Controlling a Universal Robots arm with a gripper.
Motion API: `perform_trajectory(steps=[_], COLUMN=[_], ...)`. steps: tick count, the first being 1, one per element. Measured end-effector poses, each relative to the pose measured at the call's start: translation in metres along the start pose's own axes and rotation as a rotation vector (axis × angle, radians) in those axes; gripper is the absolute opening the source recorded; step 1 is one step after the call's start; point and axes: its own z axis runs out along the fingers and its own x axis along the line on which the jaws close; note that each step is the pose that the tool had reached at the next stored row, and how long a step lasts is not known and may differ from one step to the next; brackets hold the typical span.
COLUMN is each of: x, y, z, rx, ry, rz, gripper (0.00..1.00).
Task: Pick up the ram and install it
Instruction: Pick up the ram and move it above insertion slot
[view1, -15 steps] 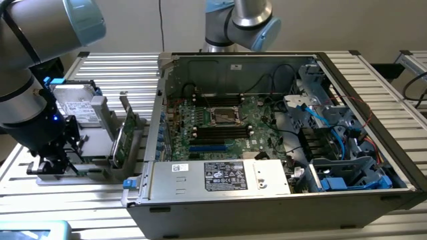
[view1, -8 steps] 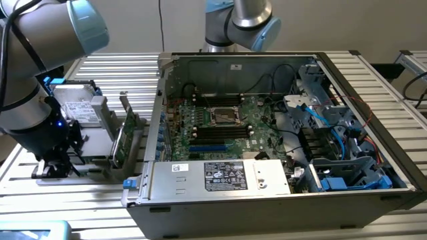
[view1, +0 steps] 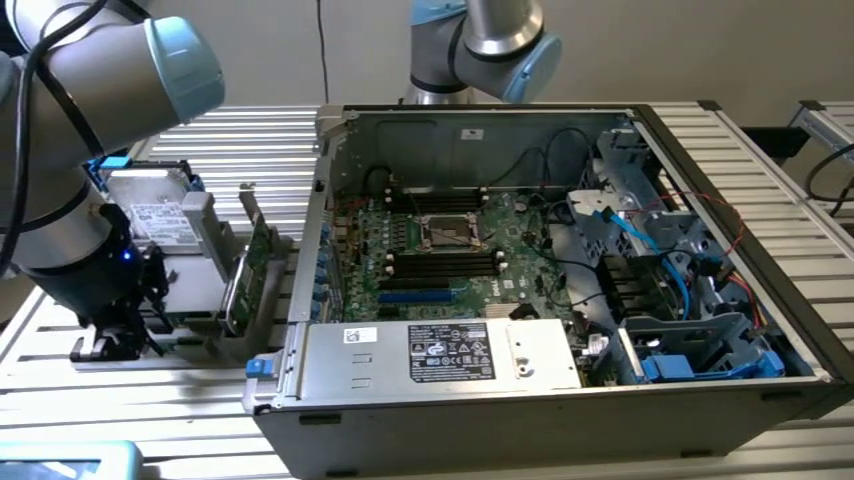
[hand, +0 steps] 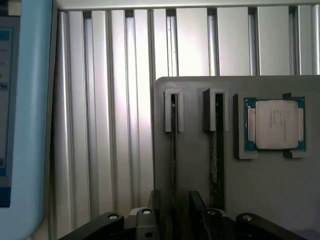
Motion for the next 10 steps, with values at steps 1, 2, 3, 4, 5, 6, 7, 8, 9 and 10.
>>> perform_trajectory(steps=[1, 2, 3, 4, 5, 6, 7, 8, 9, 10], x=[-0.0013, -0.0024, -0.0030, -0.0031, -0.0032, -0.0035, -0.0038, -0.0041, -0.0041, -0.0043], y=[0.0001, 0.0001, 0.0001, 0.0001, 0.0002, 0.0002, 0.0002, 0.0002, 0.0002, 0.0002], z=[0.0010, 0.0018, 0.0026, 0.0033, 0.0039, 0.0045, 0.0051, 0.0055, 0.0058, 0.0060], rx=[-0.0013, -0.0032, -0.0054, -0.0087, -0.0115, -0.0144, -0.0171, -0.0187, -0.0190, -0.0190], ry=[0.0000, -0.0002, -0.0003, -0.0002, 0.0001, 0.0004, 0.0005, 0.0007, 0.0007, 0.0006], rz=[0.000, 0.000, 0.000, 0.000, 0.000, 0.000, 0.000, 0.000, 0.000, 0.000], gripper=[0.36, 0.36, 0.36, 0.36, 0.36, 0.36, 0.36, 0.36, 0.36, 0.35])
